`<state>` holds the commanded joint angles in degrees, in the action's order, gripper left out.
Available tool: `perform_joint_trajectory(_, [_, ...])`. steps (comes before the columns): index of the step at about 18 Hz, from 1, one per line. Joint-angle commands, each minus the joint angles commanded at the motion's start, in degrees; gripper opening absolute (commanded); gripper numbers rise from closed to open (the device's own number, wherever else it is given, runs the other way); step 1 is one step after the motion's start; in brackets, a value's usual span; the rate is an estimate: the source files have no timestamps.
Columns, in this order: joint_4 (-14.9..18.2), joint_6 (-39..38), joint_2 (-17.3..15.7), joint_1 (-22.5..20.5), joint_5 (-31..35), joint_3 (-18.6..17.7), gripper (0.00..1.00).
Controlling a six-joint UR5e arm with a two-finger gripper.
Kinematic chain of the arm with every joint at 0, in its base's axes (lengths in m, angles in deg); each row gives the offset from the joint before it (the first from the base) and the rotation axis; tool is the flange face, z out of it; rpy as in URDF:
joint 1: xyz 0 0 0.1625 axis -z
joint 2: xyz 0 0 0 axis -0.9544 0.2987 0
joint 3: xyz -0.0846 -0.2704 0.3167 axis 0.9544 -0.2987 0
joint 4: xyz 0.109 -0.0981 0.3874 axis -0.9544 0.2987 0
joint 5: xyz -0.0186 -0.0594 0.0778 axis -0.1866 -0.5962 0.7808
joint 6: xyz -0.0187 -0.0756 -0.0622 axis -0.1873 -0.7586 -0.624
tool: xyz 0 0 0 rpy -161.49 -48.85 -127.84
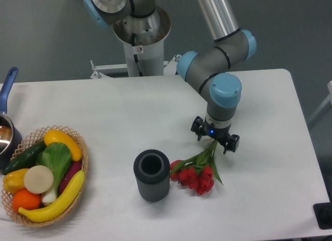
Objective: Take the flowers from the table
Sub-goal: 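Lower the open gripper down onto the green tulip stems, then close the gripper around the tulip stems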
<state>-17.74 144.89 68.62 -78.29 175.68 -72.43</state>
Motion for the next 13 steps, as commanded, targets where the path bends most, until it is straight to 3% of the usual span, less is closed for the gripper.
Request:
perform_joint_trajectory(1, [-0.96, 0.0, 0.09, 0.0, 0.0, 0.0, 0.99])
perform_joint_trajectory(4, [-1.59, -0.09, 0.53, 0.27, 0.09, 0.0, 0.75])
perform_joint_trajectory(7, [-1.59, -0.09, 0.53, 0.35, 0.09, -0.09, 0.41])
perform_joint_trajectory(9, [-1.59, -0.17, 0.53, 0.27, 0.09, -0.09, 0.28])
perform_joint_trajectory(11, [-1.5, 0.09, 0.36, 0.27, 0.09, -0.17, 0.02])
perform_joint_trajectory(13, [-1.5, 0.35, 0.01, 0.18, -0.09, 0.0, 0.0])
